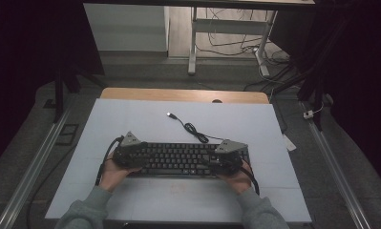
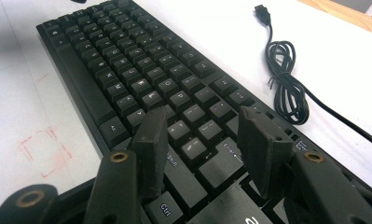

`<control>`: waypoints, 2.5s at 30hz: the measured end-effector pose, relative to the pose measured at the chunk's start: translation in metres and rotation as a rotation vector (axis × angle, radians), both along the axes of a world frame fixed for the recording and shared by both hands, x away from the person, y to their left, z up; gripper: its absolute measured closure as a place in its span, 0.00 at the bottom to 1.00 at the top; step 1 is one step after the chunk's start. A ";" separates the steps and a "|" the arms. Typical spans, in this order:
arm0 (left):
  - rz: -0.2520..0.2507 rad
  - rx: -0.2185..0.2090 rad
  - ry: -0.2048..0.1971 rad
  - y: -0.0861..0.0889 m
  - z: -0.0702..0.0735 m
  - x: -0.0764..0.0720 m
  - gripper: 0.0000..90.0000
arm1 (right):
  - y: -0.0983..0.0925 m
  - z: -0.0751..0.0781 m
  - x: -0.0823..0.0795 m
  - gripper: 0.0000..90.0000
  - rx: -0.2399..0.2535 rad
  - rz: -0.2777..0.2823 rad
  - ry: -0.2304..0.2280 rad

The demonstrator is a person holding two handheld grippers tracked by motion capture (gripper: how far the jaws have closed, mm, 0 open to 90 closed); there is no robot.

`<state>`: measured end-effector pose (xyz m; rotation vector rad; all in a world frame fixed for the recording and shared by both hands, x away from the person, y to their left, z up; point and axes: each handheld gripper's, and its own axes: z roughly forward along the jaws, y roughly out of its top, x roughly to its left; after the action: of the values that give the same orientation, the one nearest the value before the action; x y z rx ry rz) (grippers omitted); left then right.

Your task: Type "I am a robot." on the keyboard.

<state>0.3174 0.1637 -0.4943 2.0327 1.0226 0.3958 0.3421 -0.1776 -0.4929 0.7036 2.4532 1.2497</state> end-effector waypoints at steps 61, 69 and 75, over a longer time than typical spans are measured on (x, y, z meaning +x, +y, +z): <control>-0.009 -0.033 -0.019 -0.006 0.003 0.011 0.98 | 0.004 -0.004 0.002 0.57 -0.030 -0.013 0.004; 0.008 -0.039 -0.013 0.006 0.006 0.008 0.72 | 0.004 -0.005 0.002 0.56 -0.037 -0.009 0.002; 0.029 -0.041 -0.018 0.009 0.008 0.006 0.60 | 0.004 -0.005 0.002 0.56 -0.033 -0.006 0.002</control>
<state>0.3236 0.1730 -0.4863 1.9762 1.0425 0.4043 0.3443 -0.1732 -0.4981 0.7035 2.4655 1.2035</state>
